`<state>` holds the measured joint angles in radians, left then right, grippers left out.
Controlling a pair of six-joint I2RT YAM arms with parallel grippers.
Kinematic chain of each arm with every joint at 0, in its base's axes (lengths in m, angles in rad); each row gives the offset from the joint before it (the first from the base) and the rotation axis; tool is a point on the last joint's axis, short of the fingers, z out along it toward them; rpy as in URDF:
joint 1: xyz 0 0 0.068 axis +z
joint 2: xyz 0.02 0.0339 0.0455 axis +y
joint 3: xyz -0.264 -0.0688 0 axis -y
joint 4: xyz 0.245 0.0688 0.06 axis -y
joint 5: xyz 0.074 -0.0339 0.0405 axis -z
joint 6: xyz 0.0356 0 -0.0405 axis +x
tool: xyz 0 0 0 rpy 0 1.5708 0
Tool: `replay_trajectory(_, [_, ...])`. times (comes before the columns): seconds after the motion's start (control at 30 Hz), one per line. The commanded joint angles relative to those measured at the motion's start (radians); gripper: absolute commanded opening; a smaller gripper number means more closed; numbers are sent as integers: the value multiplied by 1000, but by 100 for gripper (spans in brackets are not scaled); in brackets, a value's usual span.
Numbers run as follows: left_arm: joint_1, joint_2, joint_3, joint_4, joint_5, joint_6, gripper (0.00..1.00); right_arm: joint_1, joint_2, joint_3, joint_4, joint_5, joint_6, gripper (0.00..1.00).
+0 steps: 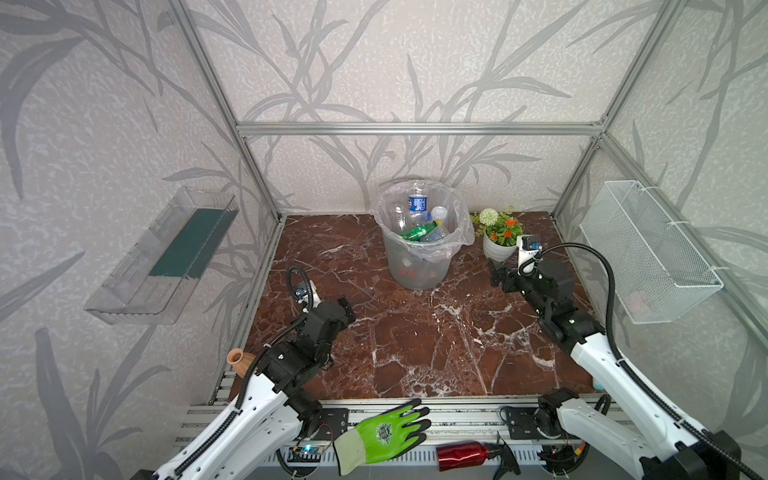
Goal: Throw the plastic bottles in the bin
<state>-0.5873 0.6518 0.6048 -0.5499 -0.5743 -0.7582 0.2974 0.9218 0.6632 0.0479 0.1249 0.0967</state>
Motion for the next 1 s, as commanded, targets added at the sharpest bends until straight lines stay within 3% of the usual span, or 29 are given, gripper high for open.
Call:
replay_trajectory(0.0, [10,-9,-7,16,-79,47,99,-24,-11,-97,135,-6,-8,98])
replay_trajectory(0.37, [31,7,-14,77,-207,151,99,-79,50,-334,495,68,-98,99])
replay_trajectory(0.6, [52,47,-101,311,-380,331,99,-107,184,-408,758,93,-190,99])
replay_trajectory(0.97, [239,207,-208,666,-303,462,99,-127,580,-416,1096,12,-211,100])
